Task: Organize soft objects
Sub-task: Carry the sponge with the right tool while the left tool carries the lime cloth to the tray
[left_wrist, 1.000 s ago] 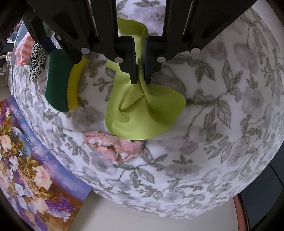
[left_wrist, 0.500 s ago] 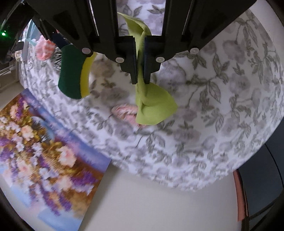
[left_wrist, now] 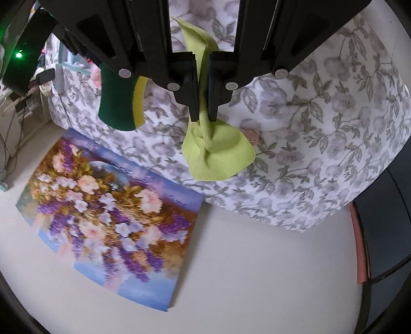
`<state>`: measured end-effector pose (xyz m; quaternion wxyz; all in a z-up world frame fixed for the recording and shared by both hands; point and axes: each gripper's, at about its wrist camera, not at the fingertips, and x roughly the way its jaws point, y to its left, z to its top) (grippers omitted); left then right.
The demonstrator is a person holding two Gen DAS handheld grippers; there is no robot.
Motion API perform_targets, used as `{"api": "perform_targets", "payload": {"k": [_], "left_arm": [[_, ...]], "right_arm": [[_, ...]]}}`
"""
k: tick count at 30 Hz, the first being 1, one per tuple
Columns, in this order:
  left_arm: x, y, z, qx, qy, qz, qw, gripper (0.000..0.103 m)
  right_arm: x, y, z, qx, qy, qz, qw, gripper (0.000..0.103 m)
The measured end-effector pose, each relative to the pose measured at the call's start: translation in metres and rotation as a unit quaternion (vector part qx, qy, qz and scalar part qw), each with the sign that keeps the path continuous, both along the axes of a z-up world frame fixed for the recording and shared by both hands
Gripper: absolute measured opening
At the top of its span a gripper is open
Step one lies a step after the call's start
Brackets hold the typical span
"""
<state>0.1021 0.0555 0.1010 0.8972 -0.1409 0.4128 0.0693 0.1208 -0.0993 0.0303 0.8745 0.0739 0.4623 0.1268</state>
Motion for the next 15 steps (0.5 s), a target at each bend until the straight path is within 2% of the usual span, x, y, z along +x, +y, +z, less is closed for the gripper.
{"api": "perform_targets", "payload": {"k": [6,15], "left_arm": [[-0.008,-0.03,0.01,0.003,-0.01,-0.033,0.9994,0.006],[-0.021,-0.078,0.015,0.019,-0.016,-0.08,0.9965,0.006]], "right_arm": [[-0.025,-0.028,0.015,0.007,-0.008,-0.026,1.0,0.071],[-0.06,-0.074,0.014,-0.013,-0.002,-0.073,0.997,0.071]]}}
